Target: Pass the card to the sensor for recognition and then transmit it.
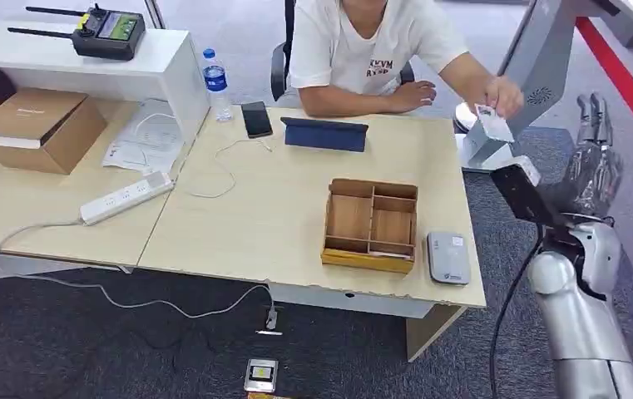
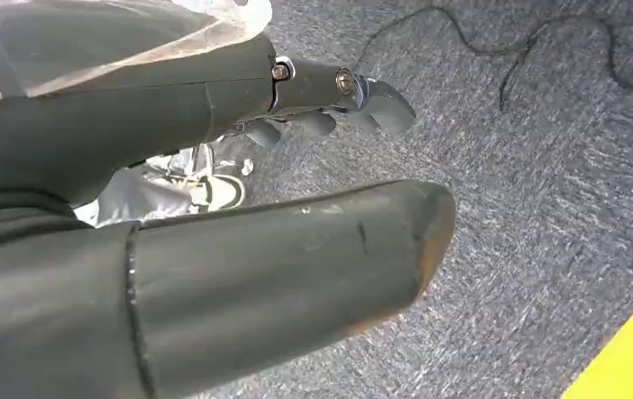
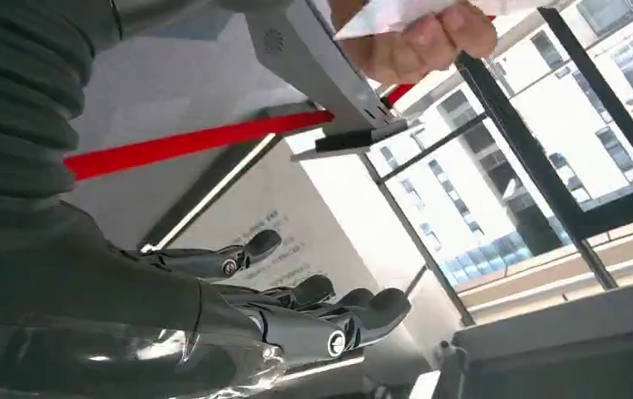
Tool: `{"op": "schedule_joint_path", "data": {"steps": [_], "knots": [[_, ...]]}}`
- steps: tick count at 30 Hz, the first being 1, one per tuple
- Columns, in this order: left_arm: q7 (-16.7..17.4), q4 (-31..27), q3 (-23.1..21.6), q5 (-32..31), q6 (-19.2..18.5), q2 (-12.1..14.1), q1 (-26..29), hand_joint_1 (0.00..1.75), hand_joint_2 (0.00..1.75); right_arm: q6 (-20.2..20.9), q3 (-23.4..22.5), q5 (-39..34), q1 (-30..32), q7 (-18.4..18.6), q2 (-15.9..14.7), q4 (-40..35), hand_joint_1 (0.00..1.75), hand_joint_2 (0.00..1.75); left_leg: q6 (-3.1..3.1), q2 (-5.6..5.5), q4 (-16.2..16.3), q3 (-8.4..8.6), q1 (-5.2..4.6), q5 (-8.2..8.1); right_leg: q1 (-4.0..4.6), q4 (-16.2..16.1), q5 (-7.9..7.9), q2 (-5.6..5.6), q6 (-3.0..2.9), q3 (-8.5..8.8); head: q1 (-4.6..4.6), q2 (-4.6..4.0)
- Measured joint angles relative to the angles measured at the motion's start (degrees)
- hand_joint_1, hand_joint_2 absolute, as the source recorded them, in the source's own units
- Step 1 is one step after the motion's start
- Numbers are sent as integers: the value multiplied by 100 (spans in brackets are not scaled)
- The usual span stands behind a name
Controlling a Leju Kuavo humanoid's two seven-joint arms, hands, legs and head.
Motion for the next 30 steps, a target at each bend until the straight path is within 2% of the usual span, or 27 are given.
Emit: {"op": "schedule_joint_path", "data": {"steps": [7,17,18,19,25,26,30], "knots": [[20,-4,-79,26,-44,0,-30,0,0,-88,405,265,-567,-44,88,792,0,175,0,-1,0,-2,0,0,1,0,0,0,0,-2,2,0],[22,-4,-85,114,-42,0,-45,0,0,-77,717,92,-1179,-203,219,1788,0,175,0,-1,0,-4,0,0,1,0,0,0,0,-5,0,0],[22,-4,-85,122,-42,0,-45,0,0,-77,732,61,-1209,-219,236,1849,108,175,0,-1,0,-4,0,0,1,0,0,0,0,-5,0,0],[22,-4,-85,122,-42,0,-45,0,0,-77,737,55,-1217,-223,238,1862,159,175,0,-1,0,-4,0,0,1,0,0,0,0,-5,0,0],[22,-4,-85,125,-40,0,-45,0,0,-77,739,51,-1225,-227,245,1880,159,175,0,-1,0,-4,0,0,1,0,0,0,0,-5,0,0],[22,-4,-85,129,-40,0,-45,0,0,-74,757,18,-1277,-251,275,1976,175,175,0,0,1,-4,0,0,1,0,0,0,0,-7,0,0],[15,-4,-88,164,-33,0,-42,0,0,28,813,-275,-1384,-293,391,2293,175,175,0,0,1,-5,0,0,1,0,0,0,0,-7,0,0]]}}
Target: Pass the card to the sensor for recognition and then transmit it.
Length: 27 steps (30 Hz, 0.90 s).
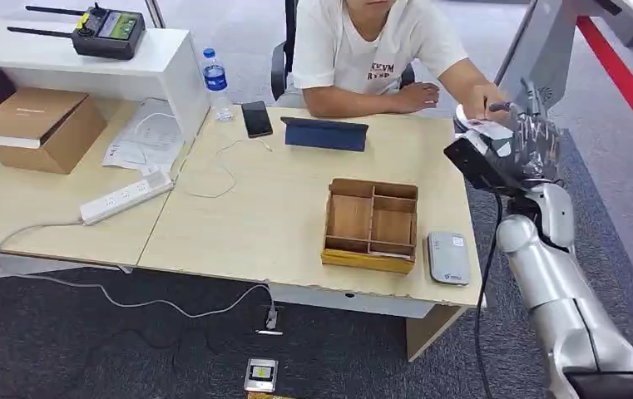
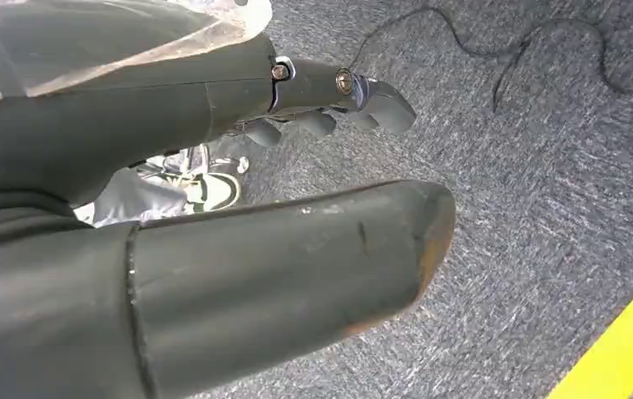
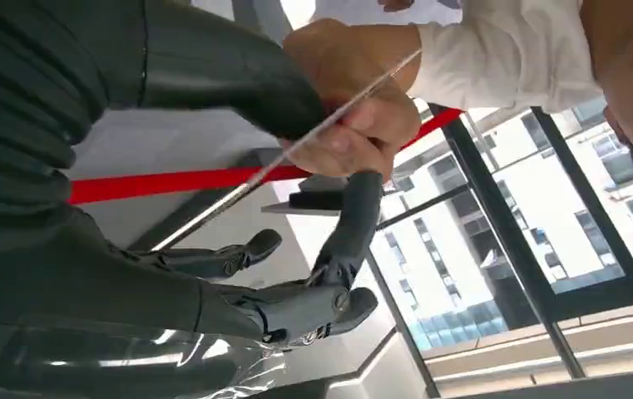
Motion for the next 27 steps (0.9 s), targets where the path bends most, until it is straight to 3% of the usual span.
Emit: {"op": "schedule_joint_path", "data": {"steps": [16,20,27], "knots": [[-2,0,-107,-13,-17,0,-1,0,0,50,31,-140,-16,37,0,76,175,175,0,0,1,0,0,0,0,0,0,0,0,-3,0,0],[-15,0,-118,72,9,0,6,0,0,300,42,-195,-2,129,-24,33,175,175,0,1,1,1,0,0,0,0,0,1,0,-3,-2,0],[-70,0,-118,332,164,0,165,0,0,850,44,-638,445,468,-505,-431,175,175,5,1,5,-1,0,-4,-4,-5,0,0,1,-3,0,0]]}}
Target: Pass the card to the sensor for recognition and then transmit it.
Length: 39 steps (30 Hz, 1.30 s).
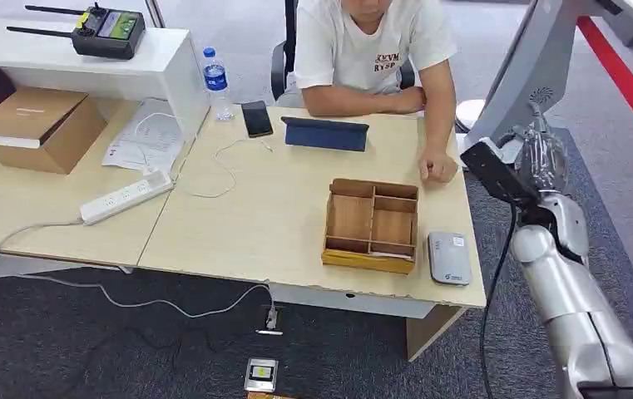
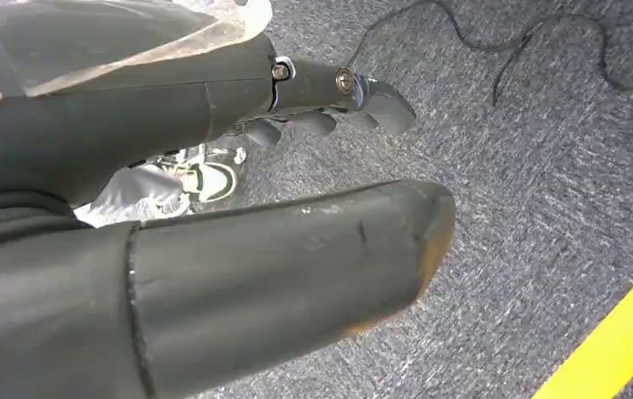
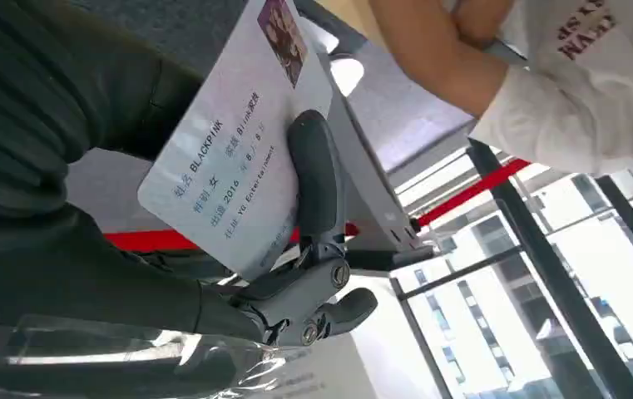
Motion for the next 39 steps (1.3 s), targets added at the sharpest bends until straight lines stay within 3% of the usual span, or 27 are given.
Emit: {"op": "schedule_joint_path", "data": {"steps": [5,10,15,26,39], "knots": [[-2,0,0,54,24,2,71,0,0,9,-50,-148,423,-28,-454,-59,175,175,2,-1,0,-4,-2,-2,-2,-2,1,1,1,-2,0,0],[13,0,0,96,24,2,69,0,0,61,-135,-284,700,48,-734,-63,175,175,1,-1,1,-1,-2,-1,1,-3,1,1,1,-3,0,0],[59,0,0,94,63,2,89,0,0,-57,-247,-454,1182,-101,-915,46,175,175,0,-1,-1,-5,-2,-2,2,0,1,3,1,-4,-2,0],[87,0,-7,-11,127,-33,80,0,0,37,-234,-212,1490,-9,-741,90,175,175,-3,0,-2,-4,-1,-2,2,1,1,5,1,-4,0,0],[103,0,-17,-48,149,-77,70,0,0,201,-72,112,1316,-13,-194,267,175,175,-3,0,-2,-6,-1,-1,2,2,1,4,1,-4,0,0]]}}
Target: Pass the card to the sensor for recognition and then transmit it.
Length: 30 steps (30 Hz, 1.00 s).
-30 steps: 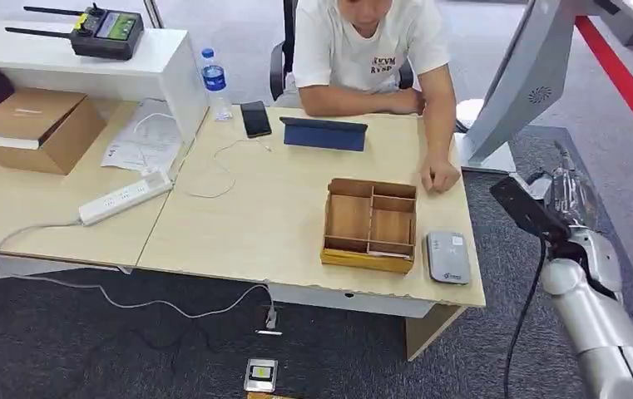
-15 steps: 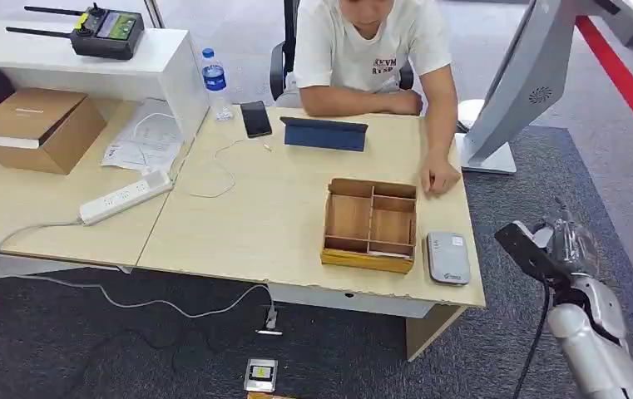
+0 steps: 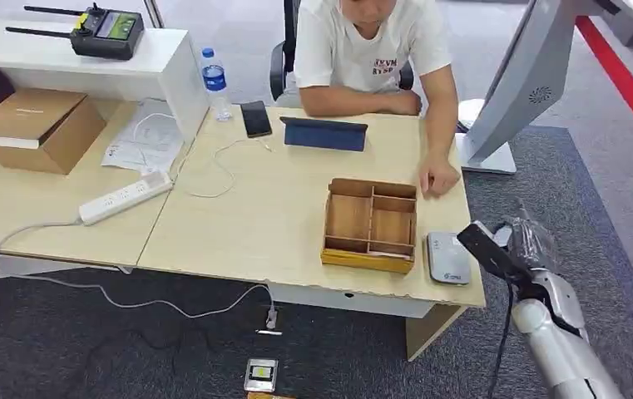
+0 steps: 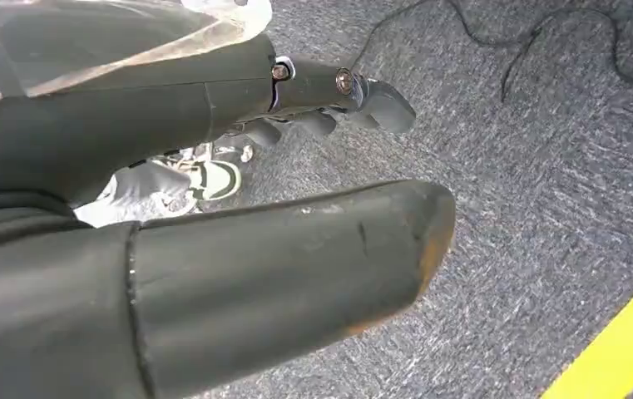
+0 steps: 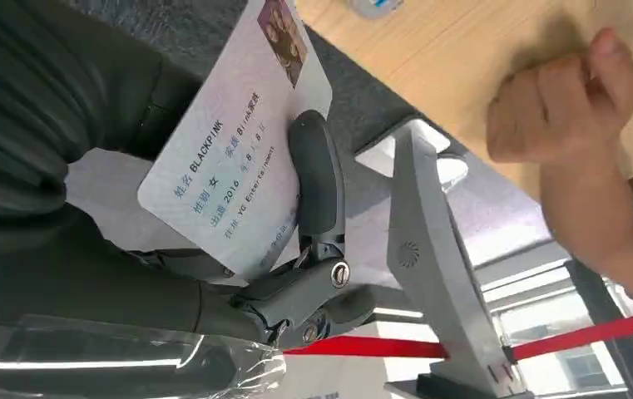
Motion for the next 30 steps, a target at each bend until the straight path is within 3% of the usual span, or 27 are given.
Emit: {"op": "schedule_joint_path", "data": {"steps": [11,30], "knots": [[18,0,0,0,0,-20,0,0,0,61,103,4,-133,2,282,304,175,175,1,0,0,-1,0,1,-1,0,0,-1,0,0,0,0],[63,0,-127,-83,7,-70,-11,0,0,122,105,-9,-127,57,343,664,175,175,1,0,1,0,0,1,-1,0,0,-1,0,-1,0,0]]}}
